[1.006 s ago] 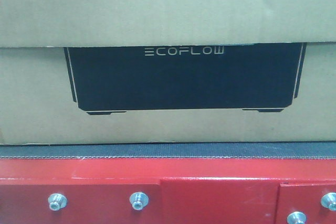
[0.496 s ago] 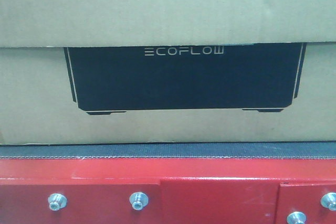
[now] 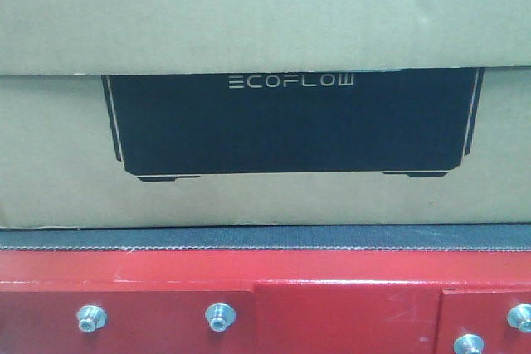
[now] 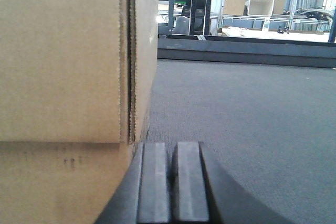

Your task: Grab carton from right shelf to conveyor

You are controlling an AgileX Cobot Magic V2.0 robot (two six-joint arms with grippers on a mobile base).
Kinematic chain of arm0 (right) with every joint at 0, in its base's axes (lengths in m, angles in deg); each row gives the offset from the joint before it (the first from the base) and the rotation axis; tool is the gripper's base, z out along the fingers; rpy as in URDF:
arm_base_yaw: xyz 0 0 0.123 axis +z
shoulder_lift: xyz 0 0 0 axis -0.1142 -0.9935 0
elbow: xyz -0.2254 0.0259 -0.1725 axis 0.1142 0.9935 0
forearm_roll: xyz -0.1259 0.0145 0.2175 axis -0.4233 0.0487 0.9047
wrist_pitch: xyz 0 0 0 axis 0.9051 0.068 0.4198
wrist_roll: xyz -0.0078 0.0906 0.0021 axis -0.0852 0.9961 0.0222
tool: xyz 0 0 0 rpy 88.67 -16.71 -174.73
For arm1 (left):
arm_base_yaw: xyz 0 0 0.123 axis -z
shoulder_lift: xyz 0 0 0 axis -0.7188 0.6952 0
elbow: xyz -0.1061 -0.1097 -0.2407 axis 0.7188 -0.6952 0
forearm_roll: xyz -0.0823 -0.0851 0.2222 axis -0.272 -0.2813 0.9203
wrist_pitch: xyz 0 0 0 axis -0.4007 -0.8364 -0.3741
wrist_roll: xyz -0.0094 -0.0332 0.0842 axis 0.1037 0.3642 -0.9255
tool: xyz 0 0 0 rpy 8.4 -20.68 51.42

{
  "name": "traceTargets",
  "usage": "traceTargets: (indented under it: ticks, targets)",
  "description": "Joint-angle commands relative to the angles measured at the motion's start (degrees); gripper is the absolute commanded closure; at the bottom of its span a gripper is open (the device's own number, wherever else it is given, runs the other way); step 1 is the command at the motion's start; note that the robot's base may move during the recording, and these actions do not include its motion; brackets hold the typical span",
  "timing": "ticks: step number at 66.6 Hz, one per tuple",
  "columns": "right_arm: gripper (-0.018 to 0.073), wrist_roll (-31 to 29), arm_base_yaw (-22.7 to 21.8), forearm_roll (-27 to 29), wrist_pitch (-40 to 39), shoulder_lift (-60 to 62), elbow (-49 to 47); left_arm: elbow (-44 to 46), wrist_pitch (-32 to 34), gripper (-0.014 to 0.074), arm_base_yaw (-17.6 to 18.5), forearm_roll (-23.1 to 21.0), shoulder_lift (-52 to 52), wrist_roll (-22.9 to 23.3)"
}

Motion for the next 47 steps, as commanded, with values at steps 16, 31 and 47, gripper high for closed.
traceTargets:
  ticks: [16,31,47]
  targets:
    - [0.0637,-0.04,-0.20,-0.42,-1.33,0.22,0.00,-10.33,0.67,0.0594,-8.30,1.19,-5.82,0.02]
    - [0.0637,-0.04,-0.20,-0.42,-1.33,0.22,0.00,-16.31,3.91,0.0594,-8.27,1.19,-7.78,0.02]
    - [0.0637,-0.04,-0.20,-0.42,-1.33,0.22,0.00,-16.31,3.71,0.0594,-8.27,0.96,-7.78,0.02]
